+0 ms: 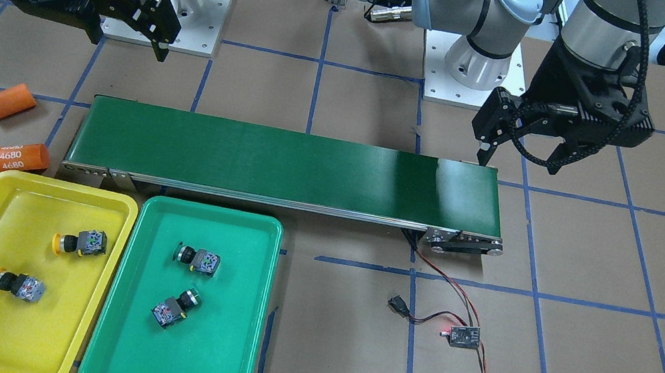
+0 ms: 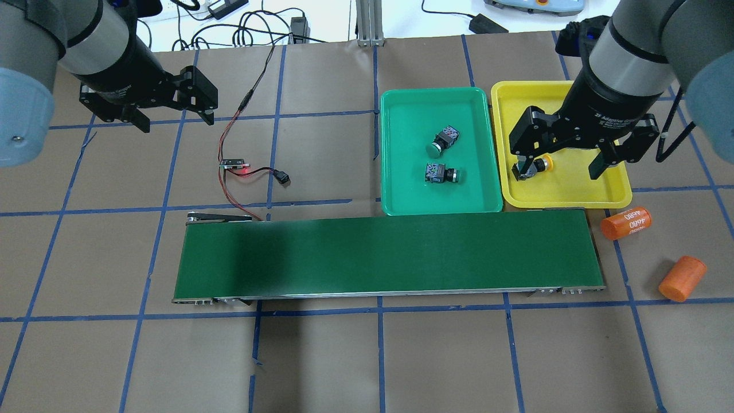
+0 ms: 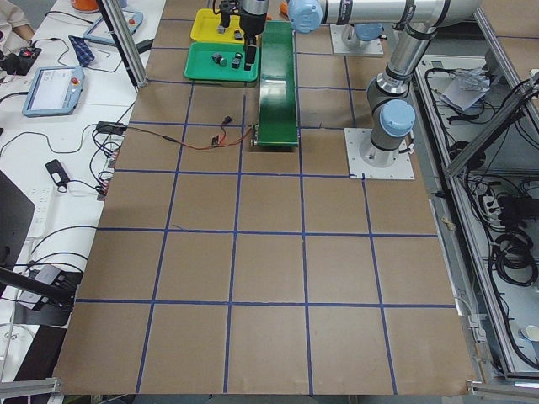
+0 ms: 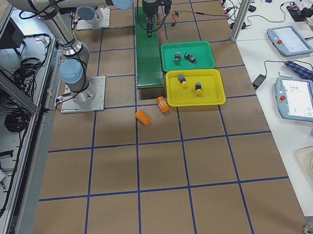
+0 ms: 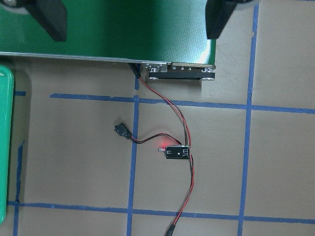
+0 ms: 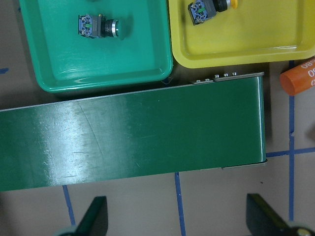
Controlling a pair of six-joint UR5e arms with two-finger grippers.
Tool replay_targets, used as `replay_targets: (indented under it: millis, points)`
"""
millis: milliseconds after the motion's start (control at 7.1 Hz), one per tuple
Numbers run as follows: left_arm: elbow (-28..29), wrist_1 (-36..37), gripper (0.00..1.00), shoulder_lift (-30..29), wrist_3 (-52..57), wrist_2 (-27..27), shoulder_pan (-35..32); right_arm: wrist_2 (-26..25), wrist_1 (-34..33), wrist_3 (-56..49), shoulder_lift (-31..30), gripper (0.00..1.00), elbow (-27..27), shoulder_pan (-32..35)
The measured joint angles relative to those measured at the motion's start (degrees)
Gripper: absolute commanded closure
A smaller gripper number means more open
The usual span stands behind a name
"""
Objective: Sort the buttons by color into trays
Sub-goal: 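Raise the open right gripper above the yellow tray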
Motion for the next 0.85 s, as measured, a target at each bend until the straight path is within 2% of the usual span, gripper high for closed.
replay_targets:
  millis: [845]
  points:
    - [-0.01, 0.00, 0.00, 0.22, 0.63, -0.05, -0.08, -0.43, 1.18, 0.13, -0.09, 0.00, 0.82, -1.33]
